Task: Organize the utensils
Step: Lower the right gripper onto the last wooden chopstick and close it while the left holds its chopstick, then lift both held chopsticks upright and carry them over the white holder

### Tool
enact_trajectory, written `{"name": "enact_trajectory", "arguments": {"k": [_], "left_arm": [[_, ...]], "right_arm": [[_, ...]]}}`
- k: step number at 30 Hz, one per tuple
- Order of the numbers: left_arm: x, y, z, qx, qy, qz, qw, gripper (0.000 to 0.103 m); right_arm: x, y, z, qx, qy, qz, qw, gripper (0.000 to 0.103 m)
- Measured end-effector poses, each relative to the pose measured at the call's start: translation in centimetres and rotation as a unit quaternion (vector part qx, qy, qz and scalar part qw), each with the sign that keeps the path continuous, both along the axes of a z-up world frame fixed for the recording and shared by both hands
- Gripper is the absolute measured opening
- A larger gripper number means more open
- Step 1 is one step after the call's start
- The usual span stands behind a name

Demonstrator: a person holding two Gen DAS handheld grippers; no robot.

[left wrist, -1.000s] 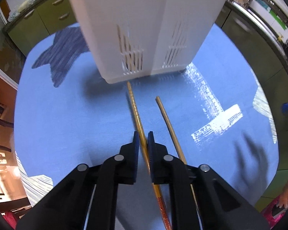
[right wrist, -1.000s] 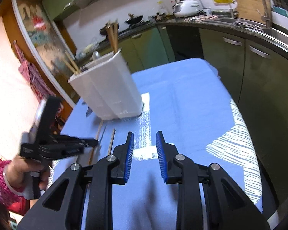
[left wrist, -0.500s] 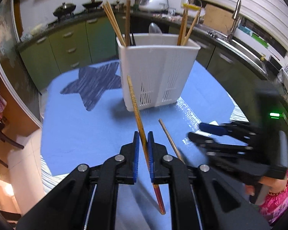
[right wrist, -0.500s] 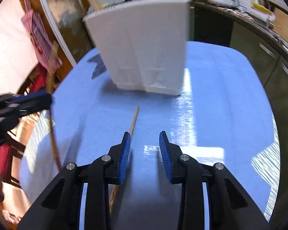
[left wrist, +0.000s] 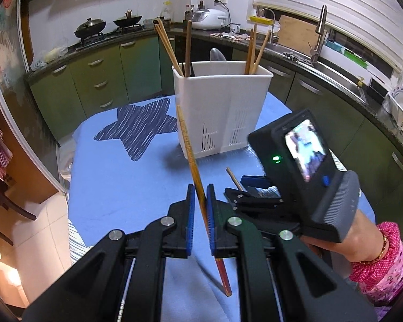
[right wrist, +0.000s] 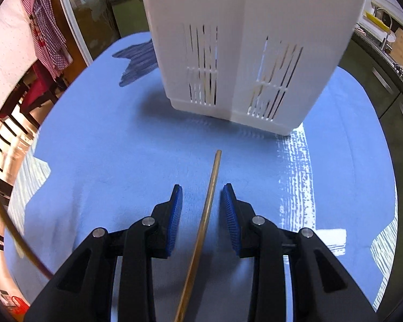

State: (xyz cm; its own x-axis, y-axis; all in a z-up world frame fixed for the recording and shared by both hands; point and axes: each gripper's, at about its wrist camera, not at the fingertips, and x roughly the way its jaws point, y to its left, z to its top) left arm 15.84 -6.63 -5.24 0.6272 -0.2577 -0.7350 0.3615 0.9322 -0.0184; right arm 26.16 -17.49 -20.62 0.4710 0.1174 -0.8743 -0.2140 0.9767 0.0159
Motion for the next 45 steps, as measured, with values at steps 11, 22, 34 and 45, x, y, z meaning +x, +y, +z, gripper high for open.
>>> {"name": "enact_trajectory", "arguments": {"k": [11,22,34,45], "left_arm": [[0.0,-0.5,0.2,0.007,-0.002,-0.007,0.9999,0.008],[1.0,-0.2,0.0,0.006,0.015,0.000,0.9999,0.008],[7.7,-0.3,-6.4,0.043,0.108,0.060,0.9914,0.024],[10.5,-1.1,-8.9,0.068,0.149,0.080,0.9833,0.024]], "right_arm": [[0.5,0.3,0.2,0.008,0.008,0.001,1.000,0.006],[-0.4,-2.1,2.8,0.062,-0.016,-0.012,0.998,0.006],[-5.8,-7.6,11.9,0.130,-0.113,-0.027,0.985,0.005],[-8.4,-10.4,16.2,0.149,-0.151,-0.029,0.977,0.005]]}}
